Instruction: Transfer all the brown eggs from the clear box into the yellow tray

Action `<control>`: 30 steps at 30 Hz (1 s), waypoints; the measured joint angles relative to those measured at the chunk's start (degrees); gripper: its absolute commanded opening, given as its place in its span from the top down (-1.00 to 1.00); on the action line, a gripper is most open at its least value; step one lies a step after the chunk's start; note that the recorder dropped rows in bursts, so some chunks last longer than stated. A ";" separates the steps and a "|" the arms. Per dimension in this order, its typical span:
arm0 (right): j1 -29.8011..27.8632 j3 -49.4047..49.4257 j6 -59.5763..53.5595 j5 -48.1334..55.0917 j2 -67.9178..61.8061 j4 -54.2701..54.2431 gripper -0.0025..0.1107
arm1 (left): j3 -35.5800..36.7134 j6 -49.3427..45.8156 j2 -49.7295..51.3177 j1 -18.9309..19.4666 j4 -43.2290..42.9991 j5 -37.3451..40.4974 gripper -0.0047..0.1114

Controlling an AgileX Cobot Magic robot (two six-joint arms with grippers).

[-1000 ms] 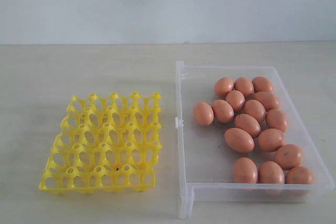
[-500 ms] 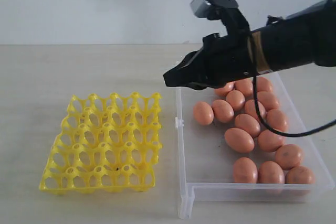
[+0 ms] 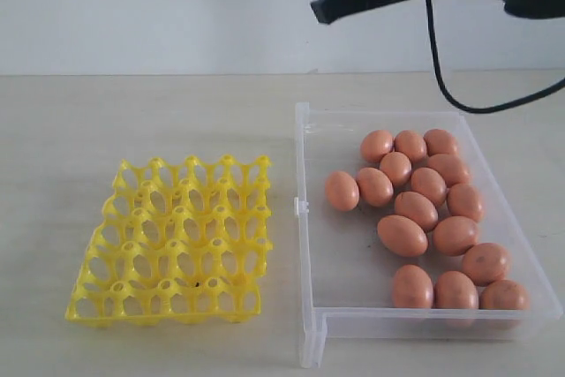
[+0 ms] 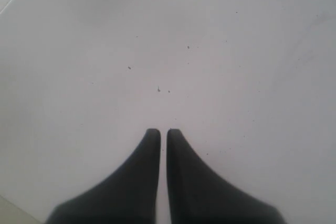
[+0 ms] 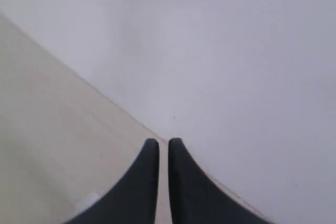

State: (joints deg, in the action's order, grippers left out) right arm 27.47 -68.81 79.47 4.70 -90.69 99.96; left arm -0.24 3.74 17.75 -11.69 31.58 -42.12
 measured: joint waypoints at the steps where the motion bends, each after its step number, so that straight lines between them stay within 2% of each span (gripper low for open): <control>1: 0.00 -0.62 1.31 -1.19 0.65 0.00 0.96 | 0.00 0.00 0.00 0.00 0.00 0.00 0.85; 3: 0.38 -1.00 3.88 -5.18 2.62 -0.10 0.96 | 0.00 0.00 0.00 0.00 0.00 0.00 0.85; 8: 2.63 3.30 5.53 -6.38 6.00 -1.44 0.96 | 0.00 0.00 0.00 0.00 0.00 0.00 0.85; 14: 5.58 12.34 6.16 0.02 11.41 -1.76 0.96 | 0.00 0.00 0.00 0.00 0.00 0.00 0.85; 17: 5.57 13.68 6.47 2.65 12.72 -2.01 0.96 | 0.00 0.00 0.00 0.00 0.00 0.00 0.85; 19: 4.70 13.82 1.50 0.06 12.87 -5.89 0.96 | 0.00 0.00 0.00 0.00 0.00 0.00 0.85; 21: 3.87 14.18 -17.06 -5.77 12.71 -19.37 0.96 | 0.00 0.00 0.00 0.00 0.00 0.00 0.85; 23: 4.35 15.38 -47.78 -10.75 11.75 -42.34 0.96 | 0.00 0.00 0.00 0.00 0.00 0.00 0.85; 26: 8.30 17.49 -95.49 -11.67 9.01 -75.28 0.96 | 0.00 0.00 0.00 0.00 0.00 0.00 0.85; 28: 10.80 17.84 -115.68 -10.44 6.91 -93.21 0.96 | 0.00 0.00 0.00 0.00 0.00 0.00 0.85; 30: 11.84 17.25 -122.61 -9.01 4.87 -103.93 0.96 | 0.00 0.00 0.00 0.00 0.00 0.00 0.85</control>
State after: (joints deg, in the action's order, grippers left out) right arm 39.31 -51.57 -43.14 -4.32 -85.81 -3.97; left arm -0.24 3.74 17.75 -11.69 31.58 -42.12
